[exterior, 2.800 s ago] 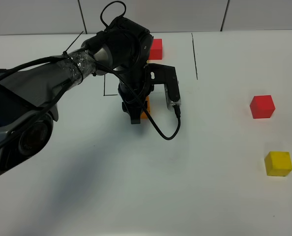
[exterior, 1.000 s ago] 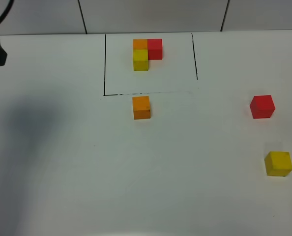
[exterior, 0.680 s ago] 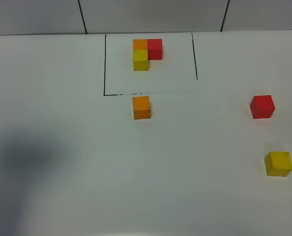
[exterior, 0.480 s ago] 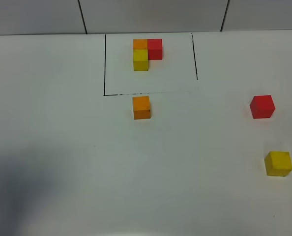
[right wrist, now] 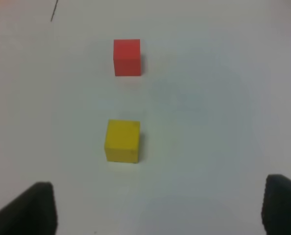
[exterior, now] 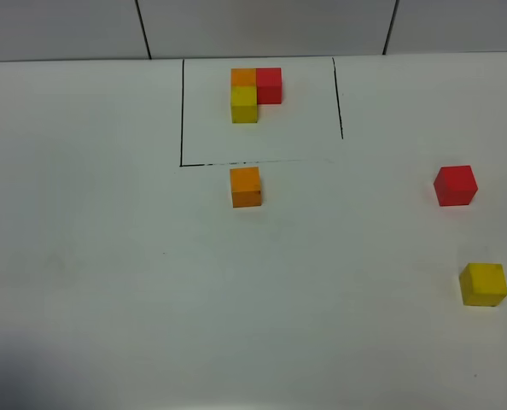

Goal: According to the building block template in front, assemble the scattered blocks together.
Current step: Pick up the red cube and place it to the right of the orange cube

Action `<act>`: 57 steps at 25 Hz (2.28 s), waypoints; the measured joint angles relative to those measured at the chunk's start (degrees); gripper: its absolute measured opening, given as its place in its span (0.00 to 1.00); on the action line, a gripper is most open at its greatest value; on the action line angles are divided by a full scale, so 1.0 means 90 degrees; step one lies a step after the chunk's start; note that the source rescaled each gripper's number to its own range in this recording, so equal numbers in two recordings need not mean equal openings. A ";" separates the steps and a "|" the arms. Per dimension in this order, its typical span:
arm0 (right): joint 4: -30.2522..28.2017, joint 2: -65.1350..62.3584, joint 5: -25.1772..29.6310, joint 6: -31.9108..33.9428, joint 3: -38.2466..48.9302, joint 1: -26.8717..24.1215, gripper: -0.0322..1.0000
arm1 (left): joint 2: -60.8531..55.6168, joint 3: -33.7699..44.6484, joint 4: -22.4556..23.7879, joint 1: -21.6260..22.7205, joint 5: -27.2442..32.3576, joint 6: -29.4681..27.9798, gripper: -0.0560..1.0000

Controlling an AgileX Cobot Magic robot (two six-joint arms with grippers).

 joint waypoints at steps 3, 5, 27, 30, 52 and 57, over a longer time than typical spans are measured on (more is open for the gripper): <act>0.0000 0.0000 0.0000 0.0000 0.0000 0.0000 0.77 | -0.0583 0.0301 -0.0189 0.0000 0.0048 0.0000 0.88; 0.0035 0.0000 0.0000 0.0000 0.0000 0.0000 0.77 | -0.0920 0.0469 -0.0290 0.0000 0.0137 0.0000 0.88; 0.0070 0.0000 0.0000 0.0000 0.0000 0.0000 0.77 | -0.2118 0.0855 0.0392 0.0000 0.0498 -0.0961 0.75; 0.0075 0.0000 0.0000 0.0000 0.0000 0.0000 0.77 | -0.2118 0.0855 0.0414 0.0000 0.0498 -0.0996 0.70; 0.0088 0.0000 0.0000 0.0000 0.0000 0.0000 0.77 | -0.2118 0.0855 0.0429 0.0000 0.0498 -0.1023 0.65; 0.0093 0.0000 0.0000 0.0000 0.0000 0.0000 0.77 | -0.2118 0.0855 0.0429 0.0000 0.0498 -0.1023 0.65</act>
